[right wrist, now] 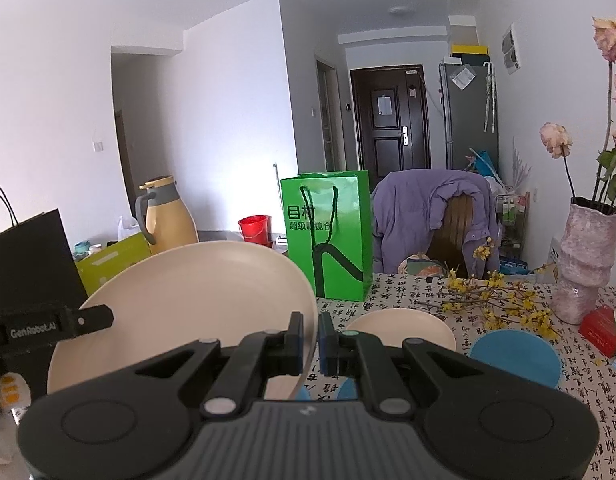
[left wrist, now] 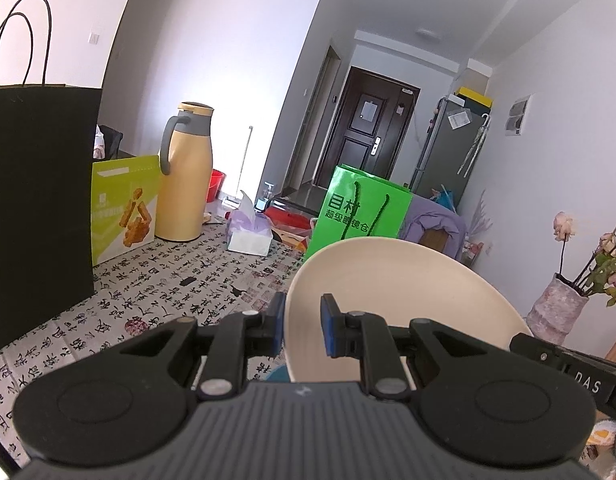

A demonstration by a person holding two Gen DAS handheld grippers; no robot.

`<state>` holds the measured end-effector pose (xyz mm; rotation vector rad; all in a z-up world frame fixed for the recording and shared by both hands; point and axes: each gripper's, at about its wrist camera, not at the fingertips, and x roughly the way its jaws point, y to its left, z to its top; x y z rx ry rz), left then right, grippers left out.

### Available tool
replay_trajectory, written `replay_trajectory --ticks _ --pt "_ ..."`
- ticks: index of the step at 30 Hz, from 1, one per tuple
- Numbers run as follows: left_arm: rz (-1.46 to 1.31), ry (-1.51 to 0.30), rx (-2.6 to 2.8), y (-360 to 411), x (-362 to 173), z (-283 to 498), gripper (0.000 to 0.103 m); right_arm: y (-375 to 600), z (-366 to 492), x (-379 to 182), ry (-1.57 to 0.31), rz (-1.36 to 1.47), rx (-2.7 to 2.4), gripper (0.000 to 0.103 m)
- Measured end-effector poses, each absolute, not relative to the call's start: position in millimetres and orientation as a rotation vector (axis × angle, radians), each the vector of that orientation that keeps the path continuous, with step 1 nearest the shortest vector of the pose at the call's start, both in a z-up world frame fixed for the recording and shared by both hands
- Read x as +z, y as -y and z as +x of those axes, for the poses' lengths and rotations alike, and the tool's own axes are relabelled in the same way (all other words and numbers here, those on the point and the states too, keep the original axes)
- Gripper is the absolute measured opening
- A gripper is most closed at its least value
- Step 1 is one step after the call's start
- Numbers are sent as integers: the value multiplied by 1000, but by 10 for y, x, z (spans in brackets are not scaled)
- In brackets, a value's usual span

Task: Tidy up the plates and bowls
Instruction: 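Carry both held cream plates toward the blue bowls on the table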

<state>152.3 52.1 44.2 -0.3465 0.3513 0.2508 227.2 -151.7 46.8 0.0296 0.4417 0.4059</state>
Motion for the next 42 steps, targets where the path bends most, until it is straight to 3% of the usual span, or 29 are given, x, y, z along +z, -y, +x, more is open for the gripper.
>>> replay_trajectory --ticks 42 --pt "-338 -388 187 -153 220 1212 18 1919 1827 345 -441 60 364 8"
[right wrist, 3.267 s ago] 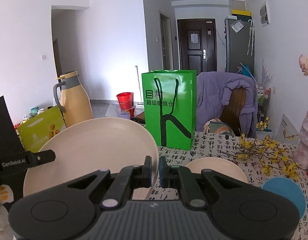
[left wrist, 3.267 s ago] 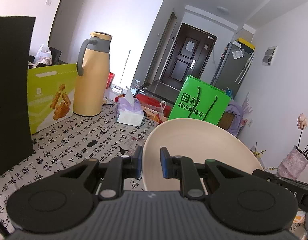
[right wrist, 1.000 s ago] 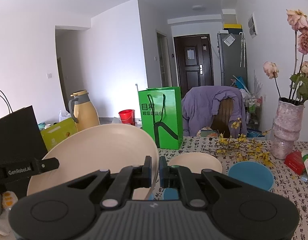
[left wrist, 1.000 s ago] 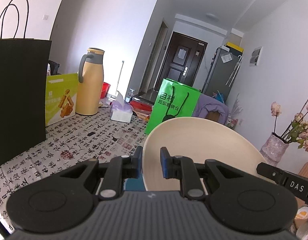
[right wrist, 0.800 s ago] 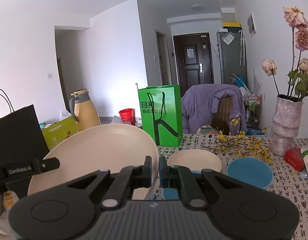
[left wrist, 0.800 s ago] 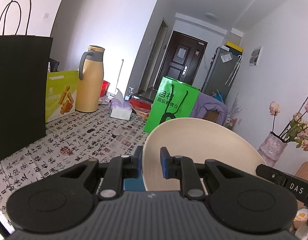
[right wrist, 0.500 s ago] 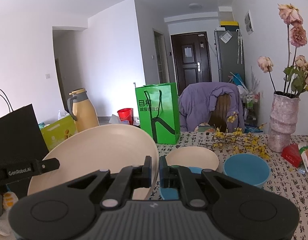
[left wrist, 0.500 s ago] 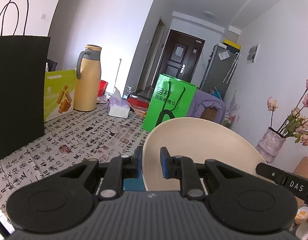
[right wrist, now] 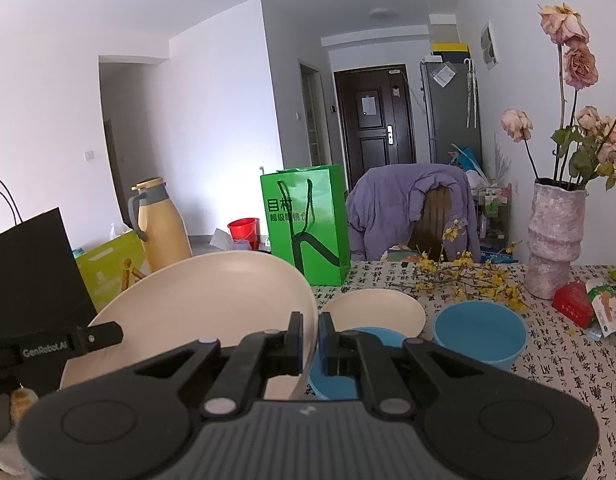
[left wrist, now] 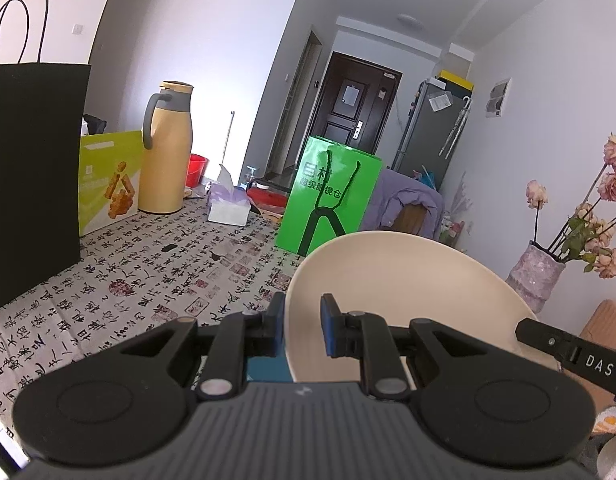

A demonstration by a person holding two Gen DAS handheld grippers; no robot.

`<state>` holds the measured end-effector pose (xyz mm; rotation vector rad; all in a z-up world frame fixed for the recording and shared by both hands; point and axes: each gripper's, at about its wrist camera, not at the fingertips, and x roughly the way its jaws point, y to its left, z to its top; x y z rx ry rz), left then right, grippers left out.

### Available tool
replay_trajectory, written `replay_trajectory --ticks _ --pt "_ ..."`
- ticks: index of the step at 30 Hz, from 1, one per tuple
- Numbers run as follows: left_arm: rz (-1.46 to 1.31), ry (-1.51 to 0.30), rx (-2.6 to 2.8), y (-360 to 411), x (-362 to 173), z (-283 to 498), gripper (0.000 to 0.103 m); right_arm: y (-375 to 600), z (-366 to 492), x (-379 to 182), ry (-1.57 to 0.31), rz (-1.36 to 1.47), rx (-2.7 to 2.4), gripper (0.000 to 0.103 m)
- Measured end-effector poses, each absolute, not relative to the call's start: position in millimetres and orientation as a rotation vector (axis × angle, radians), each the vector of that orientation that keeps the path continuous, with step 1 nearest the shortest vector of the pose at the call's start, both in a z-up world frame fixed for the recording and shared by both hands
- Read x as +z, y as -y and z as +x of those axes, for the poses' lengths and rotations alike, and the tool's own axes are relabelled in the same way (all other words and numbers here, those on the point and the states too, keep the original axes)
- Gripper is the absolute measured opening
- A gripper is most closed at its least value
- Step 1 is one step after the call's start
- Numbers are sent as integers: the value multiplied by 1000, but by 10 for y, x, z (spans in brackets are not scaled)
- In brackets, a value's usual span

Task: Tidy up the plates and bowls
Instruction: 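Carry both held cream plates toward the blue bowls on the table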

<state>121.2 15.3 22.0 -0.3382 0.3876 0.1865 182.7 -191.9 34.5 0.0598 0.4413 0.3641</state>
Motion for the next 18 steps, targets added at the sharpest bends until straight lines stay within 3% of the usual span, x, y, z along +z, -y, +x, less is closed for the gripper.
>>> replay_trajectory --ticks 18 --pt "-306 -399 163 -33 105 1149 18 2055 1743 149 -455 80 348 8"
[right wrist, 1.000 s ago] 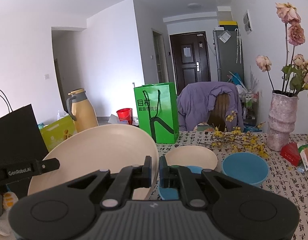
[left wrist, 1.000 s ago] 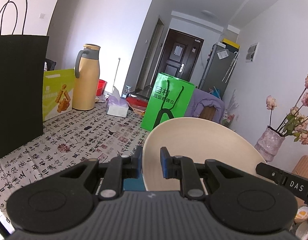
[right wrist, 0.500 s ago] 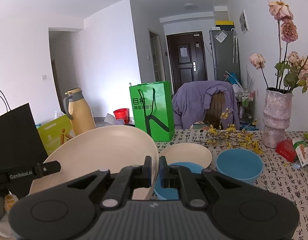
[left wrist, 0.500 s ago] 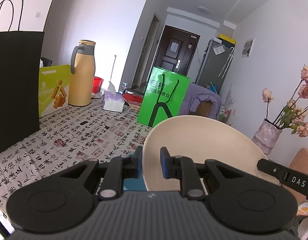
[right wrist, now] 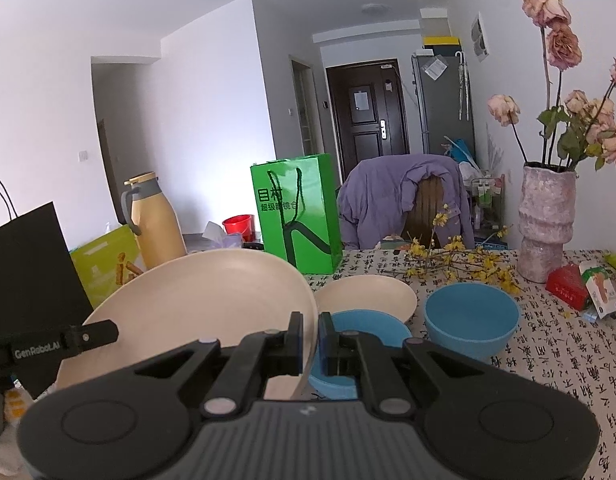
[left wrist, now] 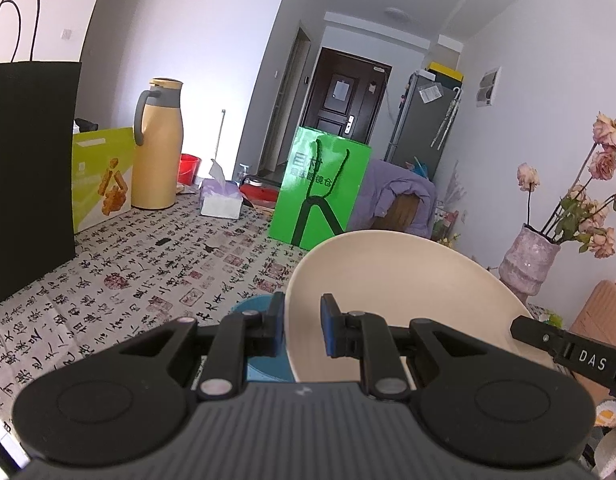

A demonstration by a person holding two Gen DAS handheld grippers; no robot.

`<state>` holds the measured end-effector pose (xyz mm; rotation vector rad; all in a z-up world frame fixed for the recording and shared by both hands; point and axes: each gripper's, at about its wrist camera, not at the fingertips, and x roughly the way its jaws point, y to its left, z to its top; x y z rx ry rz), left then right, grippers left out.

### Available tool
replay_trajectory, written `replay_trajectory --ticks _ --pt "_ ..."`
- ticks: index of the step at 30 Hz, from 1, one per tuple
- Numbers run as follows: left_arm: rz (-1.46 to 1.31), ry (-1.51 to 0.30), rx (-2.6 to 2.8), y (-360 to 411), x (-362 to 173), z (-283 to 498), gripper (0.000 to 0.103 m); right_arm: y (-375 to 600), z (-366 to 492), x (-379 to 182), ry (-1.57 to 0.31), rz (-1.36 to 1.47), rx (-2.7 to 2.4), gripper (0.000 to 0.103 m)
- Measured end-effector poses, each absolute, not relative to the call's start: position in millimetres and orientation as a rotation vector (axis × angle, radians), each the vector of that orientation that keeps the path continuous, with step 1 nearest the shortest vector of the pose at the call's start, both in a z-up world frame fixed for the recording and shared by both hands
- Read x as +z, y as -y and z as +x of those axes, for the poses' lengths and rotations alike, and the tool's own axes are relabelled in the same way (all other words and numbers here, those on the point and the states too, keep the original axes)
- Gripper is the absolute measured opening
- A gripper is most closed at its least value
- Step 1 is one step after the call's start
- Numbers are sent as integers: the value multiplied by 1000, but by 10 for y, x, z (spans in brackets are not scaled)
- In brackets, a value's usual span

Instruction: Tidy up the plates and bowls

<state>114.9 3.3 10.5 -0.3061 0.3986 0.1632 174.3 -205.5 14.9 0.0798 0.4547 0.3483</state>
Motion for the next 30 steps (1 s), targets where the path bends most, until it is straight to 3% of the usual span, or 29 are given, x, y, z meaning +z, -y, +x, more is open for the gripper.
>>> replay_trajectory --ticks 30 --pt "-310 -427 98 116 -233 1104 18 2269 1534 -96 -430 102 298 8"
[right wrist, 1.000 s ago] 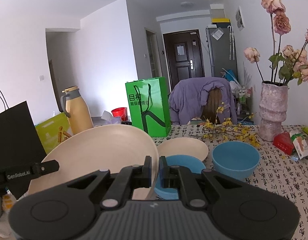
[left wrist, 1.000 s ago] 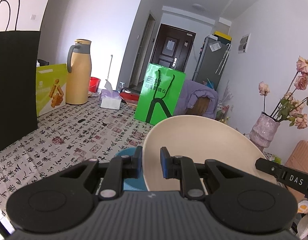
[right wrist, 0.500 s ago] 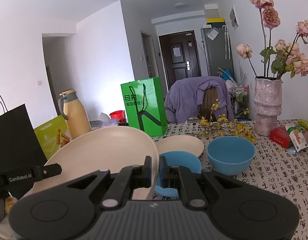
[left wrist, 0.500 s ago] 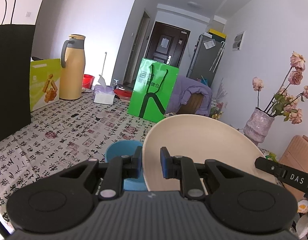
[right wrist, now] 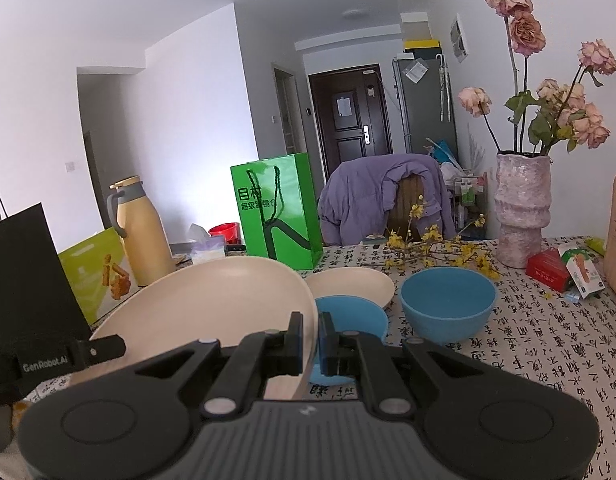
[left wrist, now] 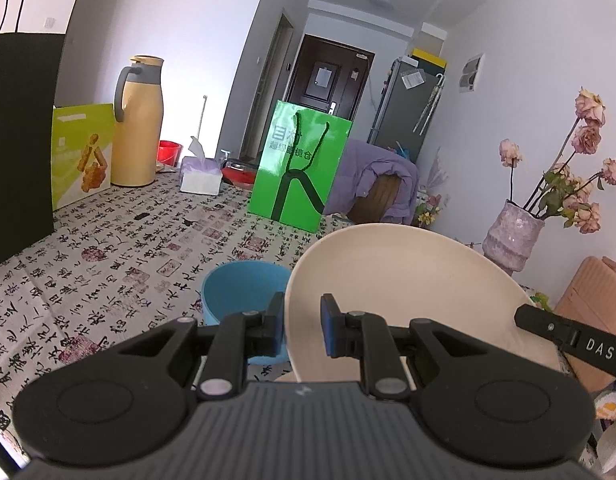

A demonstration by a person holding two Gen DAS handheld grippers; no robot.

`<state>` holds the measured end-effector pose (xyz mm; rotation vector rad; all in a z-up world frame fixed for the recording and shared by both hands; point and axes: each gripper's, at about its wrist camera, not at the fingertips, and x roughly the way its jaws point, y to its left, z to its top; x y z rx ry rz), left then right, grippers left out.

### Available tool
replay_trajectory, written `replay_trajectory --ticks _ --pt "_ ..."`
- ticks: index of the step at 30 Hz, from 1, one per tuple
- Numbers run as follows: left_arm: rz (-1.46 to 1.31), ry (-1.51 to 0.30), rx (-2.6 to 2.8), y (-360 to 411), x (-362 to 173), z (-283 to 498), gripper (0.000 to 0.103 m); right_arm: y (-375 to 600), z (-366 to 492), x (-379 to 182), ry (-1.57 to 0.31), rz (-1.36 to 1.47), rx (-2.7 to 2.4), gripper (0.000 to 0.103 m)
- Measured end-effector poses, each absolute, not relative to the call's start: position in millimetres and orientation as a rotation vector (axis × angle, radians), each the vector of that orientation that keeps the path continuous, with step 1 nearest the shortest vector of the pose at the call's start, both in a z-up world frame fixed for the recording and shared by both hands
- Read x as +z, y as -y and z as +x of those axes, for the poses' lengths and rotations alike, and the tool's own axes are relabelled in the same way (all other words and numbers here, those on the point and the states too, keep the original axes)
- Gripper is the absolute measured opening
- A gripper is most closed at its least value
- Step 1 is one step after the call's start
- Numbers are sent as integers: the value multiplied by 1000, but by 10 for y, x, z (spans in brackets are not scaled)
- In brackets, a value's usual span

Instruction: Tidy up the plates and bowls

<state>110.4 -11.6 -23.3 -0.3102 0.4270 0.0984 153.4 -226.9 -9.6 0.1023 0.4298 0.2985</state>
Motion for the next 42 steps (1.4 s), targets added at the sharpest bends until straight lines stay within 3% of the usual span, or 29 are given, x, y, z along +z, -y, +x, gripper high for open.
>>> replay_trajectory --ticks 42 --pt "-283 -513 87 209 -621 1147 18 2394 1597 -553 -531 128 301 8"
